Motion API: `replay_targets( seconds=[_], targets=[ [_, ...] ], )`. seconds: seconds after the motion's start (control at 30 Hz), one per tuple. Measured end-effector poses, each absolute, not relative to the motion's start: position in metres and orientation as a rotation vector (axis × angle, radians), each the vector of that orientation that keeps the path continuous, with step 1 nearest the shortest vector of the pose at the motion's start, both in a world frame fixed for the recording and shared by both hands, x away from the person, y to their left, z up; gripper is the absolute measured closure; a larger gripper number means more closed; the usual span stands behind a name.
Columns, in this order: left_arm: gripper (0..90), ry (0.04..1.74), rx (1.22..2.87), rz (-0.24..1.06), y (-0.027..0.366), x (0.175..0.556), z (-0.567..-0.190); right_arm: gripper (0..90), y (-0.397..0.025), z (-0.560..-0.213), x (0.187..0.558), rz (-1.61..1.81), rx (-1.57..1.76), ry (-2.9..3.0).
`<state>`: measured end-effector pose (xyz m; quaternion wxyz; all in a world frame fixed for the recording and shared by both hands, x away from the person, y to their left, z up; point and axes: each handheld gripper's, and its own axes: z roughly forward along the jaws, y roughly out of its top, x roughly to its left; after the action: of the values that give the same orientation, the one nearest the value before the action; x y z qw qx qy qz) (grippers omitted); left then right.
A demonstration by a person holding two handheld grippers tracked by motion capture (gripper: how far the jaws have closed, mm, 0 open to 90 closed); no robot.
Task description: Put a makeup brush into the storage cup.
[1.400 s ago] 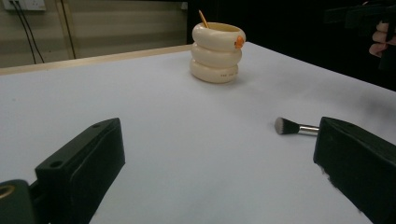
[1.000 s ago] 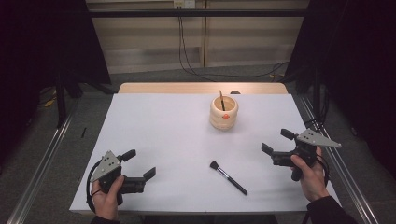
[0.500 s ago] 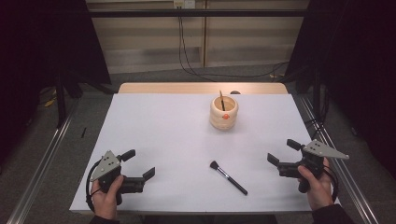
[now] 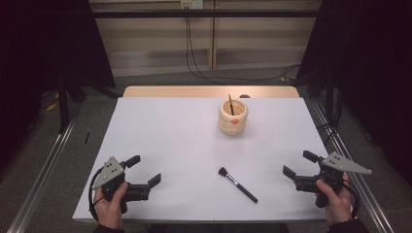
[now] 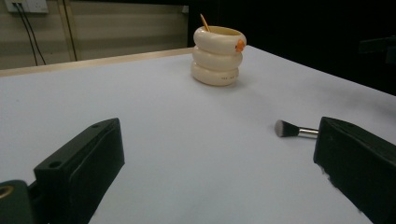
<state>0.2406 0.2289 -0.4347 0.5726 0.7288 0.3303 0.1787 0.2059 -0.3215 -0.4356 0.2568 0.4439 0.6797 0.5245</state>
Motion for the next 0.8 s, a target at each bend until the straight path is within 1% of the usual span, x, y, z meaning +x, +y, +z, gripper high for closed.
replay_targets(
  seconds=[0.57,0.63,0.67,0.8],
  targets=[
    [1.8,0.772,1.712,0.428,0.232,0.241,-0.435,1.2,-0.321,-0.433,0.210,1.463,1.202,1.834],
    [1.8,0.768,1.719,0.439,0.231,0.239,-0.434,1.3,-0.320,-0.433,0.213,1.455,1.176,1.857],
    [1.8,0.774,1.696,0.439,0.230,0.239,-0.434,1.3,-0.320,-0.433,0.216,1.461,1.168,1.861],
    [1.6,0.762,1.698,0.423,0.230,0.238,-0.434,1.3,-0.313,-0.430,0.220,1.476,1.135,1.862]
  ],
)
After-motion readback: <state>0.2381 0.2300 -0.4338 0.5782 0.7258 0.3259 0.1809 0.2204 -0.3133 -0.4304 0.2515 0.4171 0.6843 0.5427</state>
